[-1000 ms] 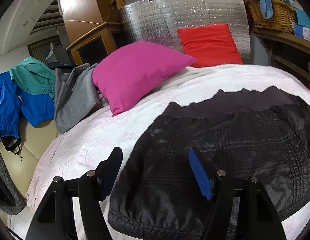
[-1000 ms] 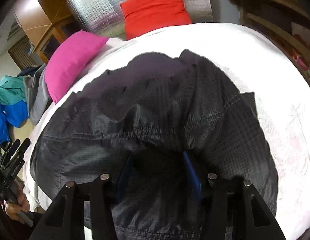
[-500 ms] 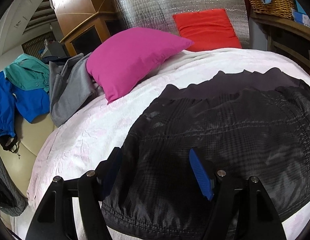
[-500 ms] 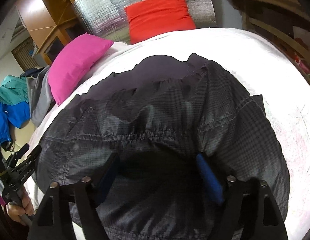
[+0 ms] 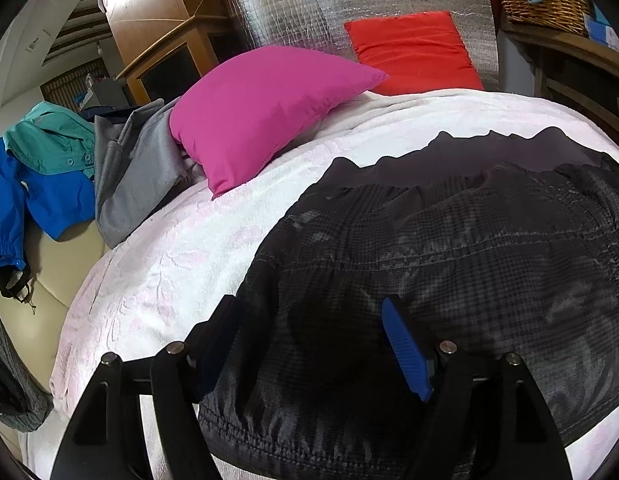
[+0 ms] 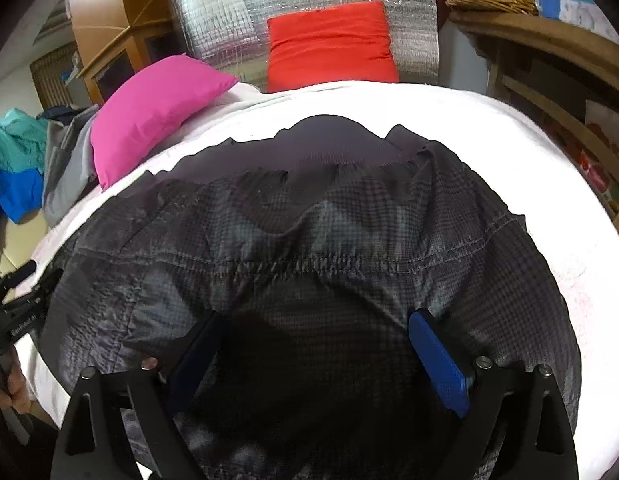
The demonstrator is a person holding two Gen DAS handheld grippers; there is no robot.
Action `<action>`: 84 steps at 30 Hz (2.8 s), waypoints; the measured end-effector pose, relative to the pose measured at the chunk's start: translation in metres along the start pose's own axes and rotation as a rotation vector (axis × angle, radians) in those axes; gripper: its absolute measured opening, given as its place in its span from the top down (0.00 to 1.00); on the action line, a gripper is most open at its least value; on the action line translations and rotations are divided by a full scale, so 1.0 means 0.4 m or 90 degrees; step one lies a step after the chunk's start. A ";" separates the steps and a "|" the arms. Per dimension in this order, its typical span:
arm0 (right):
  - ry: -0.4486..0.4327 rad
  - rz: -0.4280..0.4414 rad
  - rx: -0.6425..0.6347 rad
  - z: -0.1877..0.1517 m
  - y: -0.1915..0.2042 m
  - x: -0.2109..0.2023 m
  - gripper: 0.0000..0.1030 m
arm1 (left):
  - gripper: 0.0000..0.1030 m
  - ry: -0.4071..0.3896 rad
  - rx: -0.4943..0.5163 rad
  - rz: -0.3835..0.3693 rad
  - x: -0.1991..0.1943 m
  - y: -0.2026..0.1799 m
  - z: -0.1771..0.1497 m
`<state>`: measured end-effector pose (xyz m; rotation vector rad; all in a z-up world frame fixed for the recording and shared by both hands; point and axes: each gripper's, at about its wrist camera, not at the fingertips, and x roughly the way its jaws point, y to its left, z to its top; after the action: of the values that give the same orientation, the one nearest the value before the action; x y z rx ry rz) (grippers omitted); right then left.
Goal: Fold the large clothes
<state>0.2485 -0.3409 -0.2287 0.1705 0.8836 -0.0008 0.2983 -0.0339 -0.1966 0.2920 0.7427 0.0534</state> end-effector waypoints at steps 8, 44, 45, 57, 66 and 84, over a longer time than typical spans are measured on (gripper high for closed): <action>0.010 0.022 -0.003 0.009 -0.006 -0.010 0.07 | 0.27 -0.003 0.009 -0.005 0.003 0.003 0.003; 0.072 0.169 0.297 0.018 -0.311 0.058 0.11 | 0.31 0.267 -0.377 -0.465 0.265 0.207 -0.012; 0.072 0.151 0.276 0.026 -0.296 0.065 0.15 | 0.34 0.272 -0.389 -0.471 0.277 0.205 -0.010; 0.022 0.110 0.237 0.134 -0.261 0.127 0.52 | 0.67 0.245 -0.431 -0.476 0.341 0.211 0.068; -0.003 0.082 0.261 0.203 -0.256 0.237 0.41 | 0.53 0.211 -0.418 -0.400 0.394 0.210 0.123; -0.060 0.181 0.429 0.100 -0.349 0.004 0.12 | 0.34 0.146 -0.354 -0.237 0.185 0.292 0.078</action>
<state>0.2702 -0.4844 -0.2258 0.9182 0.7318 -0.0413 0.3804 0.0816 -0.1909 -0.3906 0.9660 -0.0611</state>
